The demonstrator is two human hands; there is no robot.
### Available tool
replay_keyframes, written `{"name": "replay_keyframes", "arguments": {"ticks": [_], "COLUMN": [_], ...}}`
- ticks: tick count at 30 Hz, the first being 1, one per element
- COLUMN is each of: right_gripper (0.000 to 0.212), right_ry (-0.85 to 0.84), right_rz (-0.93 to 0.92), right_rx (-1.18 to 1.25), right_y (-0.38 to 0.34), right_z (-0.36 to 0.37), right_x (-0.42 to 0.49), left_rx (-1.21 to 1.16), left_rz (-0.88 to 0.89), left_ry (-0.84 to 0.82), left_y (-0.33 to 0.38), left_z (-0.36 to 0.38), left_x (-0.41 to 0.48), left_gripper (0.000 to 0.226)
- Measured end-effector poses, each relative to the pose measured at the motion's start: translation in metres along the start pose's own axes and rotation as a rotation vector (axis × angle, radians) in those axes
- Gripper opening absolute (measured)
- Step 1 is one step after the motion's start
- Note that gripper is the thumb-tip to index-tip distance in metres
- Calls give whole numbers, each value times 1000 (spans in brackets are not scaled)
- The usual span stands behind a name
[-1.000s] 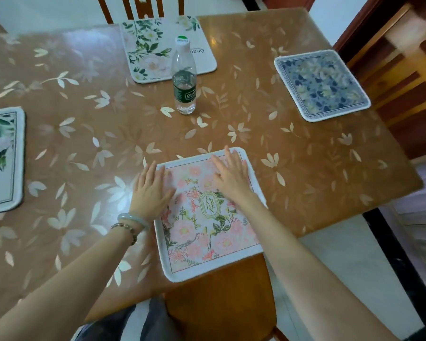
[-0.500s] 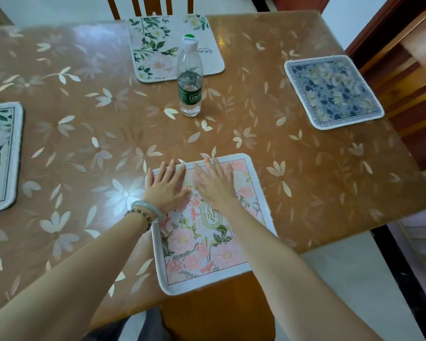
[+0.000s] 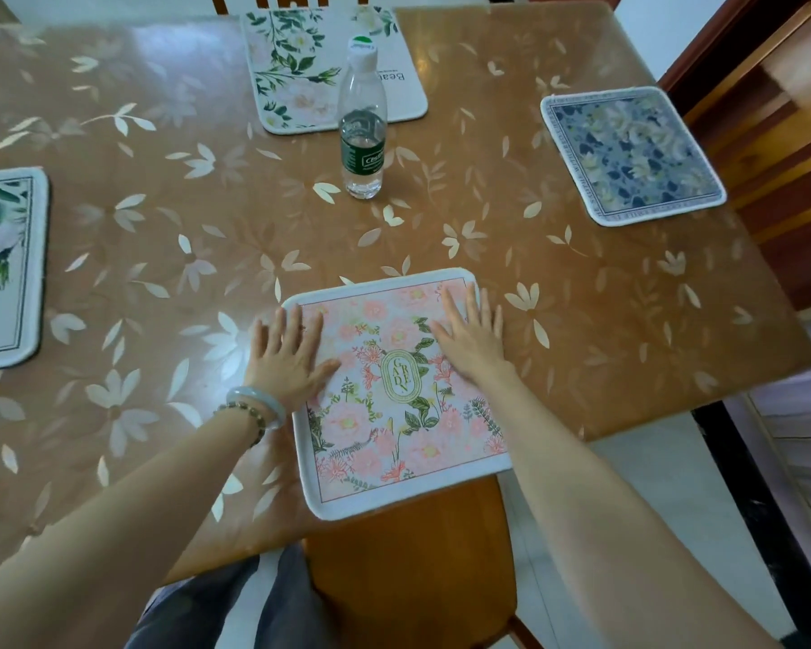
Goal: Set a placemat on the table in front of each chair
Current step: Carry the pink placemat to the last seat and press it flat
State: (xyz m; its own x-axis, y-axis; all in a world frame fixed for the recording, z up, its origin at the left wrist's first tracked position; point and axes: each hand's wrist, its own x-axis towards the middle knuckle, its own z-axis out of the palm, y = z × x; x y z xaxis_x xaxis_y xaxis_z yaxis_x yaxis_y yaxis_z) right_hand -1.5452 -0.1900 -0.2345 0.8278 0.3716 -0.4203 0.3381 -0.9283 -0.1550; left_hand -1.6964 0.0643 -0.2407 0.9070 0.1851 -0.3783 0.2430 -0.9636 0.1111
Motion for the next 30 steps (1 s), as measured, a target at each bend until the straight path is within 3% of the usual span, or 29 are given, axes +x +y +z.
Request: {"name": "replay_keyframes", "arguments": {"ticks": [5, 14, 19, 25, 30], "right_gripper": [68, 66, 67, 65, 62], "right_ry": [37, 79, 94, 81, 50], "right_rz": [21, 130, 159, 67, 71], "right_rx": [-49, -73, -36, 5, -21], "right_y": [20, 32, -16, -81, -89], "right_z": [40, 70, 87, 119, 115], "right_x": [-76, -129, -151, -189, -192], "left_rx": [-29, -27, 9, -7, 22], "left_rz": [85, 62, 138, 359, 371], "left_ry": [12, 8, -13, -25, -69], "left_y": [8, 13, 36, 46, 49], "left_z": [20, 28, 38, 52, 52], "left_x": [-51, -65, -92, -124, -124], "left_gripper": [96, 84, 89, 65, 66]}}
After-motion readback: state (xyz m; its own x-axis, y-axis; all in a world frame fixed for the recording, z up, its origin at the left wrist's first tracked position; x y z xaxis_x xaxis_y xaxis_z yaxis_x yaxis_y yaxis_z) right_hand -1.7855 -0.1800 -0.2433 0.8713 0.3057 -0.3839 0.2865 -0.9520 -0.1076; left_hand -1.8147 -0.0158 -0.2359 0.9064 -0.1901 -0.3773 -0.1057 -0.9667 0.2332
